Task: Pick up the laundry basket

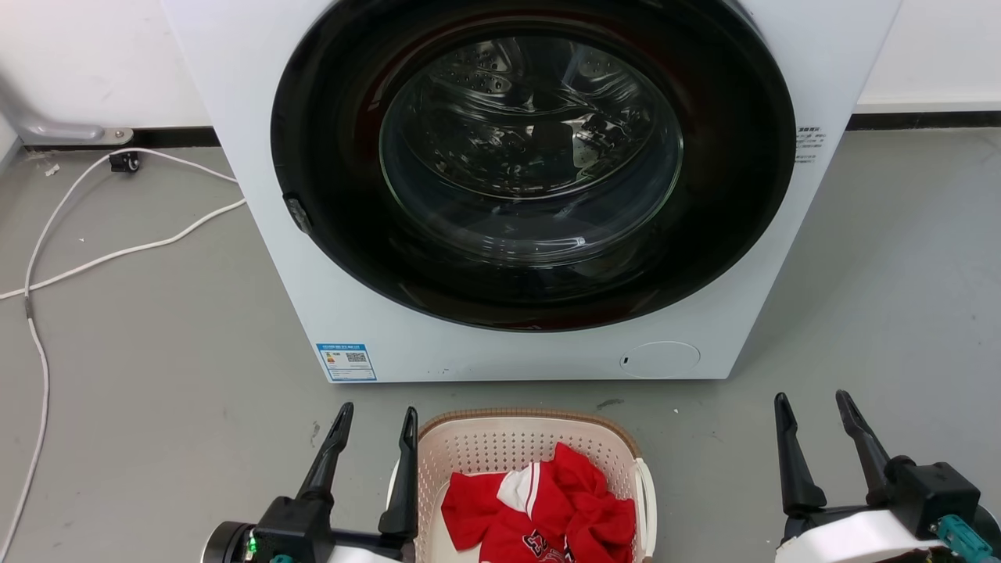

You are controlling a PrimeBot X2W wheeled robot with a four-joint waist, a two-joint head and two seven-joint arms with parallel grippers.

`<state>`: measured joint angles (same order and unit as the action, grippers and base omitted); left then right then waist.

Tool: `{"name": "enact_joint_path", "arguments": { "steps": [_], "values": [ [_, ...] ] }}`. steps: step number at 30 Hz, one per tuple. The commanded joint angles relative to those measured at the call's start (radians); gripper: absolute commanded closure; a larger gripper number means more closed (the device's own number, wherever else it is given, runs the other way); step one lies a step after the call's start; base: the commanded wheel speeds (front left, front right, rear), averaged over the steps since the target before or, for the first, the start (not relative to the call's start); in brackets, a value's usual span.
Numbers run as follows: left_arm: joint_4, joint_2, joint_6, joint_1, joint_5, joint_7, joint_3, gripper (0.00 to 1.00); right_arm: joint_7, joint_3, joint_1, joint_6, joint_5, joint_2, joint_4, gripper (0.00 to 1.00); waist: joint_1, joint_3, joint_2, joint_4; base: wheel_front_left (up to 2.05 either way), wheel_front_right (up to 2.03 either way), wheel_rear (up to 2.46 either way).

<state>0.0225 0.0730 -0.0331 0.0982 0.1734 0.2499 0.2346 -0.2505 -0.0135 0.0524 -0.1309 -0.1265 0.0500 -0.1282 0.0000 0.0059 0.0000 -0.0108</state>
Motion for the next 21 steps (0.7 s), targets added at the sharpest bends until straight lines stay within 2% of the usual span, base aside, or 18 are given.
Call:
{"name": "enact_joint_path", "arguments": {
  "steps": [1,9,21],
  "values": [
    [-0.002,-0.004,0.008,0.007,-0.019,0.008,-0.005,0.00,-0.007,0.002,0.005,0.000,0.019,0.001,0.000,0.00,0.0000,0.000,0.0000,-0.001,0.00,0.00,0.00],
    [-0.019,-0.019,0.048,0.018,-0.080,0.016,-0.028,0.00,-0.015,0.008,0.010,0.000,0.044,0.001,-0.002,0.00,0.0000,-0.001,0.0000,-0.005,0.00,0.00,0.00],
    [-0.023,-0.023,0.050,0.019,-0.073,0.016,-0.034,0.00,-0.015,0.005,0.013,0.000,0.049,0.001,0.003,0.00,0.0000,0.004,0.0000,-0.004,0.00,0.00,0.00]
  ]
}}
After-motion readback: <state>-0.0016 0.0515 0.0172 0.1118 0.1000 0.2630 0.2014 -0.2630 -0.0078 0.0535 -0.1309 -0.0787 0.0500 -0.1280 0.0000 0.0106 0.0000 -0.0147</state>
